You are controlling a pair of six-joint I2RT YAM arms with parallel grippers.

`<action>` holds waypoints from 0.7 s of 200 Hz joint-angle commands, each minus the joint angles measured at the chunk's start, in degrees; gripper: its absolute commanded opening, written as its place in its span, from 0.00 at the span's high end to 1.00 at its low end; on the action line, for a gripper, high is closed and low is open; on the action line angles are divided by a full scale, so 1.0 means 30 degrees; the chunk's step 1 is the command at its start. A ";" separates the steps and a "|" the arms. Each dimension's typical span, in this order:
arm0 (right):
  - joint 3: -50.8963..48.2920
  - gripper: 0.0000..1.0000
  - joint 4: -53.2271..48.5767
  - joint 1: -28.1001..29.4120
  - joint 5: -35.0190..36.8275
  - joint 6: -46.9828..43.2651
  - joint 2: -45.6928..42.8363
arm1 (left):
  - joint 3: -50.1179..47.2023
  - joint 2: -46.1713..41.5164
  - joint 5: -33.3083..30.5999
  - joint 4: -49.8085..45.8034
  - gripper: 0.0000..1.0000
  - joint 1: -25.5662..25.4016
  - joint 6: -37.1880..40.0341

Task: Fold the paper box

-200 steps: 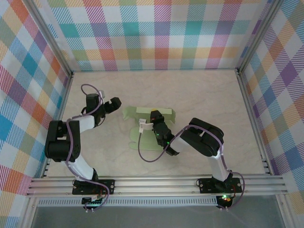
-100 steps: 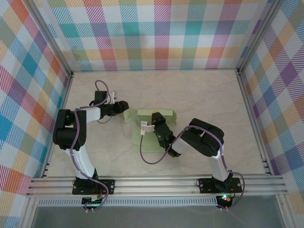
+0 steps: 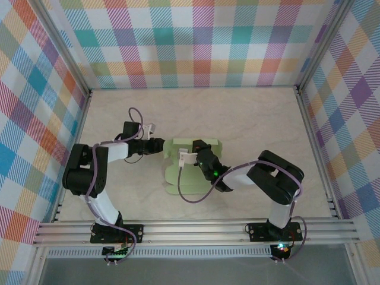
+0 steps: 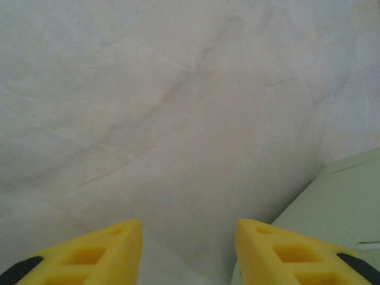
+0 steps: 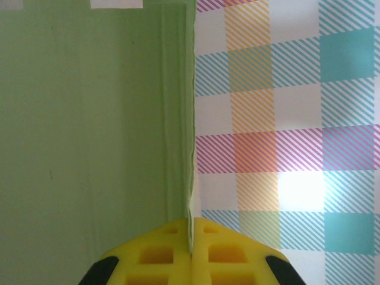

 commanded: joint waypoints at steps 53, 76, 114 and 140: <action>-0.0620 1.00 -0.1061 -0.0629 -0.0575 0.1369 0.0021 | -0.0499 -0.3101 -0.1908 0.3265 0.32 -0.1264 0.3229; -0.0811 1.00 -0.1009 -0.0760 -0.0575 0.1506 -0.0248 | 0.0651 -0.4124 -0.5256 -0.1004 0.31 -0.1938 0.6392; -0.1212 1.00 -0.0520 -0.1221 -0.0888 0.0784 -0.0420 | 0.0134 -0.3781 -0.7080 -0.0096 0.40 -0.2117 0.3115; -0.2295 1.00 0.1709 -0.1979 -0.1761 -0.0724 -0.0574 | -0.0955 -0.4140 -0.9092 0.2213 0.44 -0.2587 0.0953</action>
